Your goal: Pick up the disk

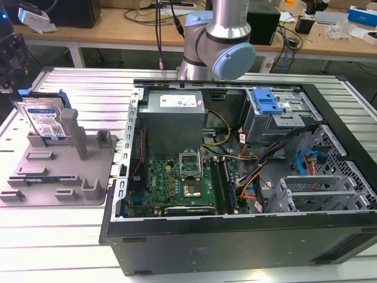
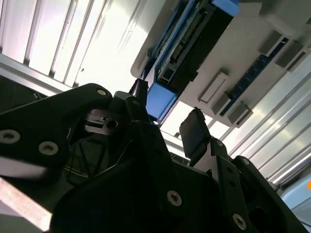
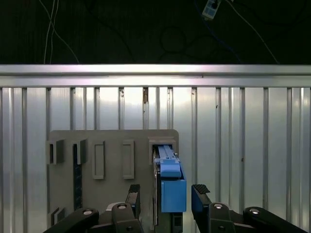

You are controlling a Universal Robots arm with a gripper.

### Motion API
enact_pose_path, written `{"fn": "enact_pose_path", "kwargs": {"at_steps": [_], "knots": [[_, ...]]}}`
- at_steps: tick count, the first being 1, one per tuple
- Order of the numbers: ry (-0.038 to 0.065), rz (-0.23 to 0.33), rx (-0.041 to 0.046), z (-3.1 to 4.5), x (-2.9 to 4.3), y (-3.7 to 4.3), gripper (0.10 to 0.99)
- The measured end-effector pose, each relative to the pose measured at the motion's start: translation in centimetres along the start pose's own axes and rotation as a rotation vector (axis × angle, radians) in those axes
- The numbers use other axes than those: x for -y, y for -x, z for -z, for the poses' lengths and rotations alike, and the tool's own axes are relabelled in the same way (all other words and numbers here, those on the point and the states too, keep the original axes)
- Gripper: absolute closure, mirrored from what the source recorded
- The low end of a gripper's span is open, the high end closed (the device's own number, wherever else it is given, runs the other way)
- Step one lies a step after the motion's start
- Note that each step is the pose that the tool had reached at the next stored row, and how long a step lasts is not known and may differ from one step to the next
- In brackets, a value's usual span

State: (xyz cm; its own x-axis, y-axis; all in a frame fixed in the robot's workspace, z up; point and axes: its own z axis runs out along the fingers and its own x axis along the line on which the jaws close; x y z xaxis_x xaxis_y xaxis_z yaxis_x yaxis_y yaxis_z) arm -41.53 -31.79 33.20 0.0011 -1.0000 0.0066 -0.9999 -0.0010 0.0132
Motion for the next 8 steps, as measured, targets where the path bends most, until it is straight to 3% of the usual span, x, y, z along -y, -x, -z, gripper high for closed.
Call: {"fn": "enact_pose_path", "kwargs": {"at_steps": [8], "knots": [[0.0,0.0,-0.0001,-0.83,0.0,0.03,0.545]]}}
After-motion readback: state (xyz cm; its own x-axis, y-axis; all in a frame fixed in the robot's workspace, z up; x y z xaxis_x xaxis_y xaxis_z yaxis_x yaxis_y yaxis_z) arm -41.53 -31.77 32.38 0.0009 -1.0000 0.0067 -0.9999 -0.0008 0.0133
